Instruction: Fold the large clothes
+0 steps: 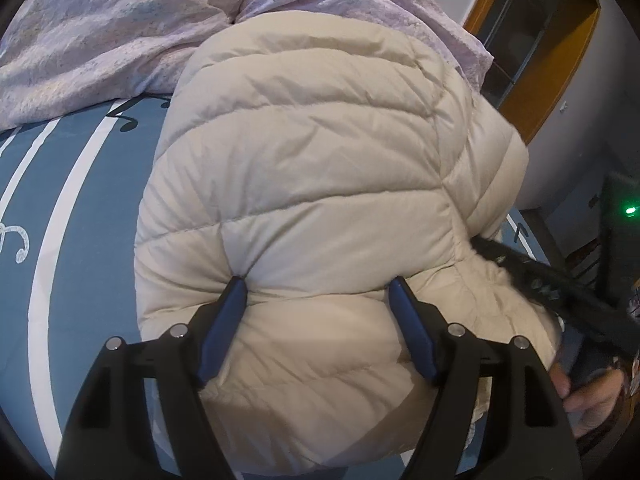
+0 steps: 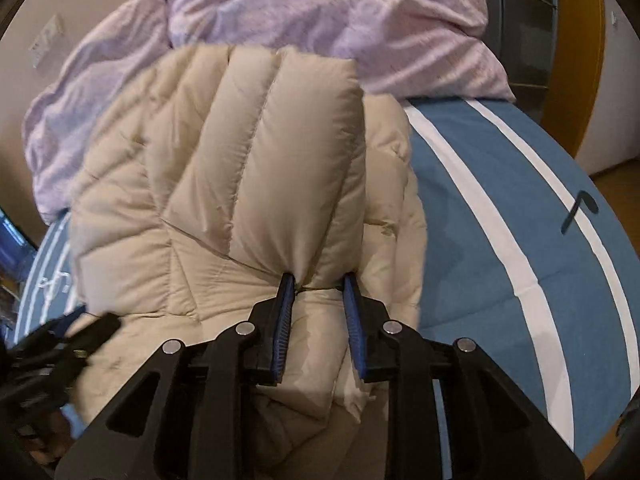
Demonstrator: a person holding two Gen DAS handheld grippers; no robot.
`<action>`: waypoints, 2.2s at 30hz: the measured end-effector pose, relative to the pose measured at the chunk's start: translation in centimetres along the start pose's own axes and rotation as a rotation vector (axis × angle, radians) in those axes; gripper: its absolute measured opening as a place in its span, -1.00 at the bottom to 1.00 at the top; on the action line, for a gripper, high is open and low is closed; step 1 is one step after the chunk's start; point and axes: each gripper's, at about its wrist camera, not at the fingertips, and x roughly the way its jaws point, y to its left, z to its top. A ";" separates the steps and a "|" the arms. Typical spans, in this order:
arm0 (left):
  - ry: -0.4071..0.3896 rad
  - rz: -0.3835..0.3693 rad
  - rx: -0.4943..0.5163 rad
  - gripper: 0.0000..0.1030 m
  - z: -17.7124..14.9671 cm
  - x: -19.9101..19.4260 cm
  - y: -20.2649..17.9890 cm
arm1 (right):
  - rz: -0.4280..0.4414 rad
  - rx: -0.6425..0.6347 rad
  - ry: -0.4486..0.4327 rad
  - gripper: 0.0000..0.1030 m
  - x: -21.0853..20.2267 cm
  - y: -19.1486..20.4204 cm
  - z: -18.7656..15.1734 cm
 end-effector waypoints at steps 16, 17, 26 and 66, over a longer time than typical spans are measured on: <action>-0.132 0.130 0.143 0.34 6.8 -3.3 -1.6 | 0.038 0.053 -0.013 -0.52 1.2 -0.8 -0.3; -0.135 0.148 0.154 0.34 7.4 -3.0 -1.7 | 0.041 0.056 -0.016 -0.52 1.2 -0.8 -0.4; -0.081 0.268 0.201 0.40 8.7 5.0 -0.9 | 0.079 0.077 -0.025 -0.51 1.4 -1.8 -0.5; -0.102 0.339 0.122 0.62 7.4 8.1 0.0 | 0.019 0.072 -0.089 -0.51 0.9 0.0 7.5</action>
